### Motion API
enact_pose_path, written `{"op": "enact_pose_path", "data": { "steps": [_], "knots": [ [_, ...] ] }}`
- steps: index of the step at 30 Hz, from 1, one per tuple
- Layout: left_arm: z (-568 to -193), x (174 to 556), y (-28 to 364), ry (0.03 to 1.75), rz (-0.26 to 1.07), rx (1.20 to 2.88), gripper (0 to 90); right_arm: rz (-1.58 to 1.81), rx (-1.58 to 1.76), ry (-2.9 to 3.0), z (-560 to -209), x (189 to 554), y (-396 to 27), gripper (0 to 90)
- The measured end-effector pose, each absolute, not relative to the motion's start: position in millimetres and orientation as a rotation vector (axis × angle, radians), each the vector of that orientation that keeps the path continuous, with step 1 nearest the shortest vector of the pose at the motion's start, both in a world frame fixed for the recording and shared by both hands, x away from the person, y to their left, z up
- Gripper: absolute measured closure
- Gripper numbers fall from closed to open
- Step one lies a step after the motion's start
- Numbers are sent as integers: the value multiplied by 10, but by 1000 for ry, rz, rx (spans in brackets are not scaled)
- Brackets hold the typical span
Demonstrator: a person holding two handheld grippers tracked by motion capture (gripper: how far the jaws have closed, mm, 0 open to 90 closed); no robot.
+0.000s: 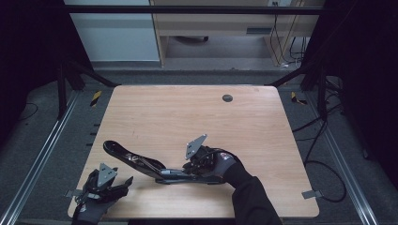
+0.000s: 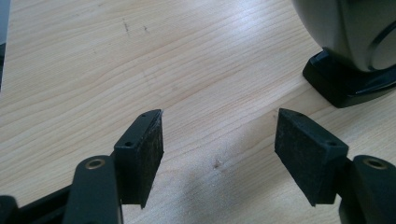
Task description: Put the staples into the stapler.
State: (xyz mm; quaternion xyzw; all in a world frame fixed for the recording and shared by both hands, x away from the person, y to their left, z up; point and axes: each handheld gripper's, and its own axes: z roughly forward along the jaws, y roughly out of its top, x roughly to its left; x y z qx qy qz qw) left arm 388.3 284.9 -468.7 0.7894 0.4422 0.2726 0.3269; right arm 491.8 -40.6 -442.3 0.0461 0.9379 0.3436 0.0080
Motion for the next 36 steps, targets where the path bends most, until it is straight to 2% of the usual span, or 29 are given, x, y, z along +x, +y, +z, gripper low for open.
{"op": "enact_pose_path", "data": {
  "steps": [36],
  "knots": [
    [-4687,3883,2847,1156,713,2072,320,1077,143,2928,-4436,4913,-364,780]
  ]
}}
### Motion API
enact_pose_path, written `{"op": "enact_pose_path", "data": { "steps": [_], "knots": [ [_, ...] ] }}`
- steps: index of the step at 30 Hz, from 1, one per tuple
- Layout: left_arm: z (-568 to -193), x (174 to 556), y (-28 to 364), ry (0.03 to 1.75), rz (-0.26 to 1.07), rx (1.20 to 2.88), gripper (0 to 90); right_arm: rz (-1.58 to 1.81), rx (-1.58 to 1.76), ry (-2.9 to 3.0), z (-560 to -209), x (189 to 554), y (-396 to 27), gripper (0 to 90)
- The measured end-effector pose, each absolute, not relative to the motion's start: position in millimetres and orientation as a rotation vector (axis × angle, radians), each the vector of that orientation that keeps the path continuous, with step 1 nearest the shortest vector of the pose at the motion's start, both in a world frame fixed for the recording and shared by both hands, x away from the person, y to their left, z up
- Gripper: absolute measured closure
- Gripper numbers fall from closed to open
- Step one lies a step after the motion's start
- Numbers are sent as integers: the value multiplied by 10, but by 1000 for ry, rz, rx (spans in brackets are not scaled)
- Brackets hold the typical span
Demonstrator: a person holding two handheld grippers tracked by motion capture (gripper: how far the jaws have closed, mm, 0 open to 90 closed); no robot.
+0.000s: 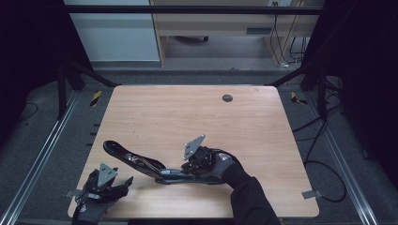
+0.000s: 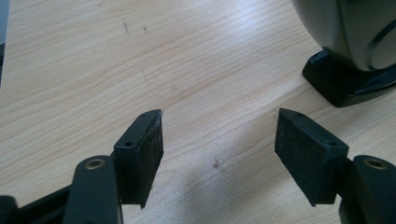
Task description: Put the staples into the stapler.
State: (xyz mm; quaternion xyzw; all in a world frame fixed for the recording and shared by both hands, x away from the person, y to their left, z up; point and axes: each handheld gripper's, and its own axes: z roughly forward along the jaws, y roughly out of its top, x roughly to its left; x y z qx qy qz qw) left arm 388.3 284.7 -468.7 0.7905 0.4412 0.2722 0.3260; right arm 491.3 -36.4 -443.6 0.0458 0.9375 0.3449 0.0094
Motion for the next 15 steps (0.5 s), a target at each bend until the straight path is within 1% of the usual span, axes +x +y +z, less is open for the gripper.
{"op": "enact_pose_path", "data": {
  "steps": [15],
  "knots": [
    [-4686,3884,2847,1155,714,2073,319,1072,134,2912,-4427,4903,-370,782]
  ]
}}
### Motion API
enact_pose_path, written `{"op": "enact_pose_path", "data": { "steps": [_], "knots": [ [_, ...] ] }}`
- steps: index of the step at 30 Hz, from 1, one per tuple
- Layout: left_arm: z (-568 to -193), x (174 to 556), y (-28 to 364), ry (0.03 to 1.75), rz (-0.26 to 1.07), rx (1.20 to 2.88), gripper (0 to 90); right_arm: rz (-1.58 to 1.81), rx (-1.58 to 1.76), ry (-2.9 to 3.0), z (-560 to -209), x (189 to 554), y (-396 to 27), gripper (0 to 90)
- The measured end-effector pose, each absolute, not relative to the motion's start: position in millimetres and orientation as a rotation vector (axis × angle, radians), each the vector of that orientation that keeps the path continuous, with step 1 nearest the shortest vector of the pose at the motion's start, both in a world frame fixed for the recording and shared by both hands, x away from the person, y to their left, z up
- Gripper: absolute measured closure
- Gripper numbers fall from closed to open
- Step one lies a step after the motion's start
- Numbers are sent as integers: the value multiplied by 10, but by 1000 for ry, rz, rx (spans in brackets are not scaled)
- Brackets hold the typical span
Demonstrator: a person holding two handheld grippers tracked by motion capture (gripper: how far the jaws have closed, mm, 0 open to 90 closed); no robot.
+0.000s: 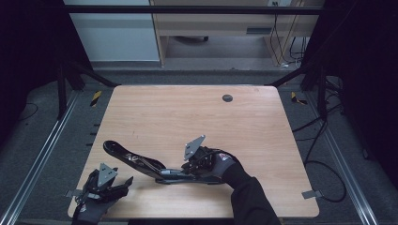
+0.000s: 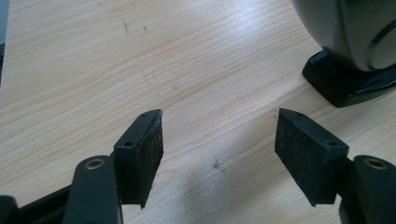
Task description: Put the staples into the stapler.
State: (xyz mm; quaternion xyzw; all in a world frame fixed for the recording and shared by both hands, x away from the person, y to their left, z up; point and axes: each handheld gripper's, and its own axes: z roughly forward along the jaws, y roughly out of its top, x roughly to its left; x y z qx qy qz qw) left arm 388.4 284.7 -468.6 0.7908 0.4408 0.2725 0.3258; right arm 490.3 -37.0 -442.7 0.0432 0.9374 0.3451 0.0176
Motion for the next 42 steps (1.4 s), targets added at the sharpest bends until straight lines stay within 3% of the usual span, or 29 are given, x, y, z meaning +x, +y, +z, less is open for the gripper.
{"op": "enact_pose_path", "data": {
  "steps": [42],
  "knots": [
    [-4692,3889,2848,1157,711,2075,319,1083,103,2942,-4464,4948,-358,780]
  ]
}}
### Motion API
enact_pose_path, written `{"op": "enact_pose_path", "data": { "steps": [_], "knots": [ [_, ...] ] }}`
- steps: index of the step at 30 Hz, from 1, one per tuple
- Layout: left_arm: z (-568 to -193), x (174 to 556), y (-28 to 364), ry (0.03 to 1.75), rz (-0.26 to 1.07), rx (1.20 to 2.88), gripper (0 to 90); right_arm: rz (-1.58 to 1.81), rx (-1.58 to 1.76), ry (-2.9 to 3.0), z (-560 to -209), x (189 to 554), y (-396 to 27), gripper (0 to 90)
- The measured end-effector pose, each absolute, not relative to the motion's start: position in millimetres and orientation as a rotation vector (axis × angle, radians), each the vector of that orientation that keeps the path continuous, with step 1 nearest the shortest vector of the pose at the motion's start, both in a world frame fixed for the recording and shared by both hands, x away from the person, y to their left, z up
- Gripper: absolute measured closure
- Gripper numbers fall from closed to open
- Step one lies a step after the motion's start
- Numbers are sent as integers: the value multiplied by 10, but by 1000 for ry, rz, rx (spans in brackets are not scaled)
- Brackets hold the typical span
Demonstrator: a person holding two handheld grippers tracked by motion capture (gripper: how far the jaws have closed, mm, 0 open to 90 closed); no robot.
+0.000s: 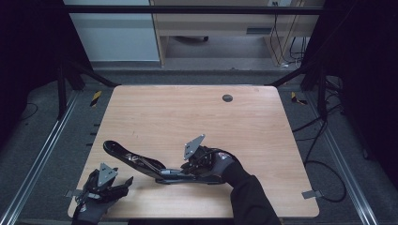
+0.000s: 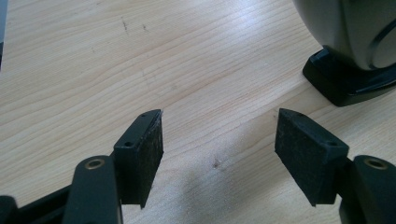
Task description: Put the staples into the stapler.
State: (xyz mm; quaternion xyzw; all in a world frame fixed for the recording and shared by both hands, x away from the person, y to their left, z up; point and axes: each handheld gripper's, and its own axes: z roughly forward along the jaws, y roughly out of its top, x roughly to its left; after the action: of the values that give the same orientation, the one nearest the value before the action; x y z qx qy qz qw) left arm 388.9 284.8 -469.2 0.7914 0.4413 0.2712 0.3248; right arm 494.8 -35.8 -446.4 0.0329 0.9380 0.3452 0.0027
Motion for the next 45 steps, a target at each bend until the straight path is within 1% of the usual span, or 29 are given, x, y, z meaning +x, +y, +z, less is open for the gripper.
{"op": "enact_pose_path", "data": {
  "steps": [6,8,10,19,24,32,41,45],
  "knots": [
    [-4692,3889,2848,1158,711,2073,319,1087,125,2939,-4460,4943,-354,768],
    [-4692,3889,2848,1158,711,2074,319,1103,142,2921,-4448,4943,-360,724],
    [-4692,3889,2848,1158,710,2074,319,1116,161,2910,-4431,4944,-371,712],
    [-4681,3881,2845,1155,703,2063,319,1164,244,2841,-4342,4901,-445,737],
    [-4657,3866,2855,1152,701,2033,319,1204,357,2757,-4279,4849,-516,732],
    [-4618,3835,2846,1123,697,2004,319,1245,594,2569,-4250,4763,-777,701],
    [-4573,3798,2851,1096,694,1972,315,1254,869,2367,-4336,4702,-1190,670],
    [-4553,3785,2862,1091,693,1954,312,1224,965,2285,-4388,4652,-1354,633]
  ]
}}
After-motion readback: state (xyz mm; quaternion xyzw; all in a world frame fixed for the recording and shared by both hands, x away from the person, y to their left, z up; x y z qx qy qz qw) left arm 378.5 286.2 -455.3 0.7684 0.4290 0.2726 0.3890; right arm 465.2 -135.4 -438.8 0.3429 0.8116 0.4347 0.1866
